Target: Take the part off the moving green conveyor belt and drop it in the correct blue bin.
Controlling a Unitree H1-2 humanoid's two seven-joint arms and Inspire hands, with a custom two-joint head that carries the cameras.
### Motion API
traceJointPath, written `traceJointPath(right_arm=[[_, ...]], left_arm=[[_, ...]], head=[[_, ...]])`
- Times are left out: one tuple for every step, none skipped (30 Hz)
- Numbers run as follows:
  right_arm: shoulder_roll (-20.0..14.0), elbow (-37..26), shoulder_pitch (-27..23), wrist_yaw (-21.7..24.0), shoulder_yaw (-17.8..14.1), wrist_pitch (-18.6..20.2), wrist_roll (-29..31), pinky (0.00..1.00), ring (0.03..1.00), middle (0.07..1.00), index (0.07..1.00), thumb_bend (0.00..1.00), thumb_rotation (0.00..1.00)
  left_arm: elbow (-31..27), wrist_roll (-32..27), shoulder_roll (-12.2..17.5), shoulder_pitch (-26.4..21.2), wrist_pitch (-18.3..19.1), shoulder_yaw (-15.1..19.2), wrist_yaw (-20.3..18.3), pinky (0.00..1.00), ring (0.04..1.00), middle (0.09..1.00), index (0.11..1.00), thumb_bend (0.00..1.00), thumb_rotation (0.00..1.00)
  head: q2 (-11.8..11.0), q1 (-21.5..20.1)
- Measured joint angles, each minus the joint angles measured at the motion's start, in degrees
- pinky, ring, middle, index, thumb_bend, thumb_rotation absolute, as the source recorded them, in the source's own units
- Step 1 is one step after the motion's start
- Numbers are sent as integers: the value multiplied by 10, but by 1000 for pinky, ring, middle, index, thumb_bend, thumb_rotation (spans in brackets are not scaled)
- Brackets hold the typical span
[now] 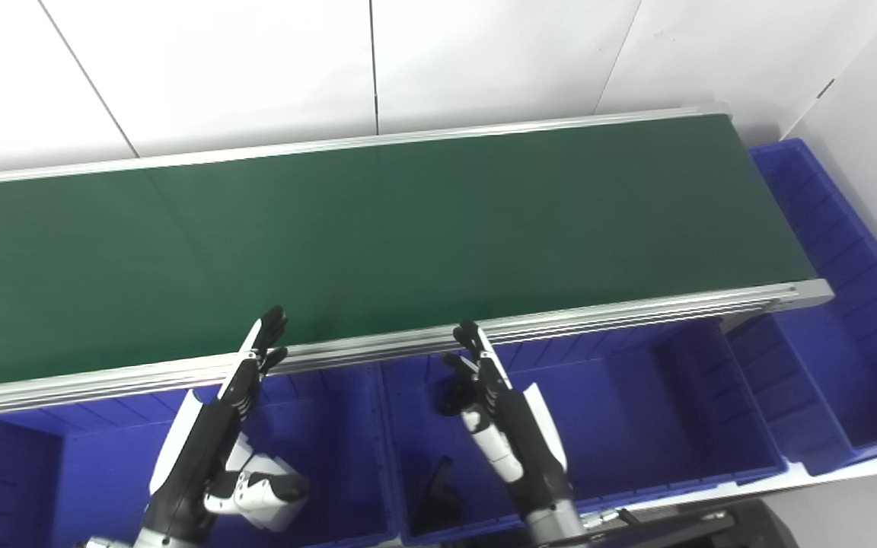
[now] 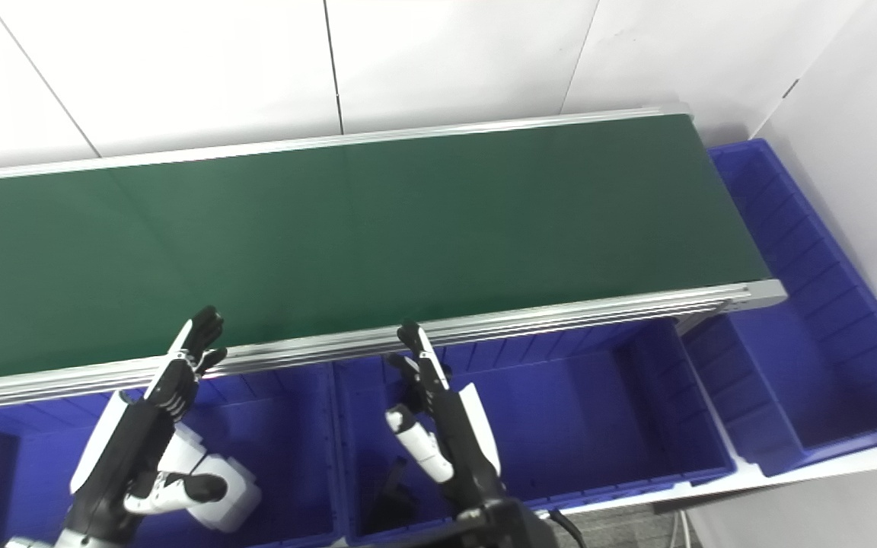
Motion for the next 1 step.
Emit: traceJointPath(right_arm=[[-1, -1, 2, 3, 0, 0, 4, 899, 890, 953, 1000, 840, 996]], left_arm=[[-6, 1, 0, 7, 3, 5, 5, 925, 998, 1000, 1000, 859, 767]], head=[[0, 7]])
